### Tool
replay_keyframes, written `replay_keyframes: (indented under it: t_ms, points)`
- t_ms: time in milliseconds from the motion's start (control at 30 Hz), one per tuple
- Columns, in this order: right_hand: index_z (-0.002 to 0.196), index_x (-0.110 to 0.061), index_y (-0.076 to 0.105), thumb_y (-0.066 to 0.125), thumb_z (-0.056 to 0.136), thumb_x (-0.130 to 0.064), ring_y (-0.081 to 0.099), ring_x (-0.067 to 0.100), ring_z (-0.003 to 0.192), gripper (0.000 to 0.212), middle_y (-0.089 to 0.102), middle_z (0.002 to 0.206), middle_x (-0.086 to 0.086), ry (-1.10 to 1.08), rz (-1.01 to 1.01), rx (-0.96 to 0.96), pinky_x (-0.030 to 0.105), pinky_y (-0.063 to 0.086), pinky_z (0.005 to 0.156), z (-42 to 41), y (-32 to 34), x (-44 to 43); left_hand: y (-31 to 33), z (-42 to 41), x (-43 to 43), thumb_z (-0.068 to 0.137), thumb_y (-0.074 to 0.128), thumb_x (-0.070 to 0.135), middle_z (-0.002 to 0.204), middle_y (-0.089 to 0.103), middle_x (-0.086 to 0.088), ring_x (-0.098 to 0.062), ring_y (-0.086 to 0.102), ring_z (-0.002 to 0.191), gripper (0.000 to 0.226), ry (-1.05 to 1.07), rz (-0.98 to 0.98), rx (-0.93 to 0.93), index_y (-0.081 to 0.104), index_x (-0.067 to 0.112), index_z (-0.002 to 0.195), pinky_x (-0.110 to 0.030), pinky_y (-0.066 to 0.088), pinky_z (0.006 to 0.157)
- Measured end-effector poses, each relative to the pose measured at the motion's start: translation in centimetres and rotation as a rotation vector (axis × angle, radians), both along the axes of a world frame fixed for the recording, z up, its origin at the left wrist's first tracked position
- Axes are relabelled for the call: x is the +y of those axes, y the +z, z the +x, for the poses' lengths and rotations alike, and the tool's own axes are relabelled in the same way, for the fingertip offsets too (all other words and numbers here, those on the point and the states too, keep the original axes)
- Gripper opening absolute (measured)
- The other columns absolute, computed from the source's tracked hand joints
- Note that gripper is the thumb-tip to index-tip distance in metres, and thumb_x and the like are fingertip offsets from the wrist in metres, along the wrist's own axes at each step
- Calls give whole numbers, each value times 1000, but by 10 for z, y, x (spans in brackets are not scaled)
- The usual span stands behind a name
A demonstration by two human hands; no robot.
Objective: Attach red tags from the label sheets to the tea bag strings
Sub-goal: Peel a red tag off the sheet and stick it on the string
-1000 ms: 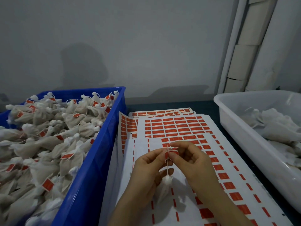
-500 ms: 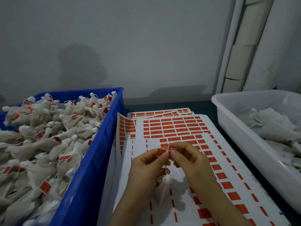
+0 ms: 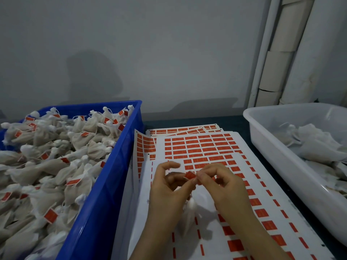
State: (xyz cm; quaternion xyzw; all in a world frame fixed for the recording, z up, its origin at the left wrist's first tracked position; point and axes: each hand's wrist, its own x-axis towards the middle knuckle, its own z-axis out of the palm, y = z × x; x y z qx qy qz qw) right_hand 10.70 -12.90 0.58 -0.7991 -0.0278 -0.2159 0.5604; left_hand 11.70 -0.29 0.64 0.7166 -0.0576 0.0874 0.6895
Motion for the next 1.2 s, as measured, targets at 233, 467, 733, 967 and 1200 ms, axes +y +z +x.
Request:
replay_keyframes:
  t_ms: [233, 467, 733, 967, 1200]
  points:
    - [72, -32, 61, 60, 83, -33, 56, -13, 79, 11, 62, 73, -32, -17, 84, 60, 2, 40, 54, -1, 2, 3, -5, -3, -1, 66, 68, 35, 78, 70, 16, -10, 70, 72, 21, 44, 93, -139, 58, 25, 80, -14, 54, 63]
    - [73, -34, 57, 53, 72, -44, 54, -9, 83, 11, 61, 75, -21, -49, 36, -74, -2, 39, 66, -3, 2, 9, -3, -7, 2, 67, 63, 35, 82, 66, 35, 4, 66, 86, 22, 74, 122, -191, 64, 42, 88, -7, 50, 72]
    - [88, -38, 60, 55, 77, -40, 58, 1, 86, 13, 61, 97, -18, -120, -119, -220, 8, 44, 74, -1, 3, 8, -3, -5, 0, 67, 61, 39, 82, 70, 28, 2, 67, 84, 25, 34, 89, -104, 69, 37, 91, -7, 51, 70]
    - [93, -52, 47, 49, 63, -62, 52, -12, 80, 32, 47, 91, -42, 24, 90, 82, 2, 41, 55, 3, 7, 5, 3, -3, 2, 65, 63, 44, 73, 72, 12, -5, 66, 71, 11, 29, -104, 82, 74, 43, 68, -11, 49, 50]
    - [83, -46, 56, 59, 63, -48, 52, -25, 83, 20, 57, 77, -46, 88, 104, 74, -5, 37, 57, 1, 4, 7, 5, -2, 2, 65, 63, 45, 78, 73, 13, -6, 68, 74, 13, -15, -162, 156, 72, 51, 72, -15, 51, 56]
